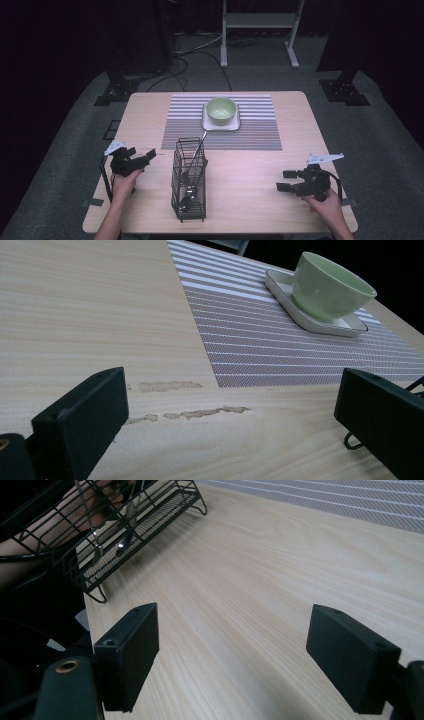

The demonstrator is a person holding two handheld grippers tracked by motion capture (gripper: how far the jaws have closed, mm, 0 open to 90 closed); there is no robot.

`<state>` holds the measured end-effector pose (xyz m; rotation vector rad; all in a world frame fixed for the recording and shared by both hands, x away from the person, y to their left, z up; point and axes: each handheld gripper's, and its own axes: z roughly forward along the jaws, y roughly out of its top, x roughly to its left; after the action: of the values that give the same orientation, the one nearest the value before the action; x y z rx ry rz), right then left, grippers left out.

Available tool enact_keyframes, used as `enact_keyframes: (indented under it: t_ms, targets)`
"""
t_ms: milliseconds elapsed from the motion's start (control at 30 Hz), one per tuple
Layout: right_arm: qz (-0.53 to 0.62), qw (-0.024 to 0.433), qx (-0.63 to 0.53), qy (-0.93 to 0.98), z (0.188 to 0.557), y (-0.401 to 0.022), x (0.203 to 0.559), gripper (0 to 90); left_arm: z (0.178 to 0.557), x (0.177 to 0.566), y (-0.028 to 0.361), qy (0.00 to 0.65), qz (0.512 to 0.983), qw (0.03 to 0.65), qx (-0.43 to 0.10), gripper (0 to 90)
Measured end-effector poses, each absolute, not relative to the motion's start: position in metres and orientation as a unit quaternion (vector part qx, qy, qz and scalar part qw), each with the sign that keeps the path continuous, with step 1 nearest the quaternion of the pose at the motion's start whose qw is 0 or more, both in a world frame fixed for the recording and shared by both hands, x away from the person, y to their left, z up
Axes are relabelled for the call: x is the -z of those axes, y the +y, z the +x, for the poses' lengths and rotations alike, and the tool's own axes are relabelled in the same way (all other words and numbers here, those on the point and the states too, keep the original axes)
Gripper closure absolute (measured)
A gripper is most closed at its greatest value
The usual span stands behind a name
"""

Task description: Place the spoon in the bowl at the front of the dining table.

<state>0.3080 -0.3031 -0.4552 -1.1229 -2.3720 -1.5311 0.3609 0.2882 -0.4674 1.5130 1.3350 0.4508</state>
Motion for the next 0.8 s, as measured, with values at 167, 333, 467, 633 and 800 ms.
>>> enact_keyframes:
  t_ms: [167,333,467,633,800]
  targets:
    - [-0.354,0.055,0.501,-0.788,0.308,-0.291,0.451,19.5,0.361,0.467,0.29,0.557,0.627,0.511,-0.19,0.0]
    - [-0.347,0.07,0.502,-0.789,0.312,-0.279,0.447,19.5,0.359,0.466,0.291,0.557,0.625,0.512,-0.191,0.0]
    - [-0.343,0.073,0.5,-0.792,0.316,-0.271,0.443,19.5,0.359,0.467,0.291,0.556,0.627,0.511,-0.191,0.0]
    - [-0.334,0.081,0.505,-0.792,0.319,-0.264,0.436,19.9,0.359,0.466,0.291,0.557,0.625,0.513,-0.191,0.0]
    - [-0.326,0.084,0.504,-0.795,0.322,-0.258,0.43,19.9,0.359,0.467,0.291,0.558,0.623,0.514,-0.191,0.0]
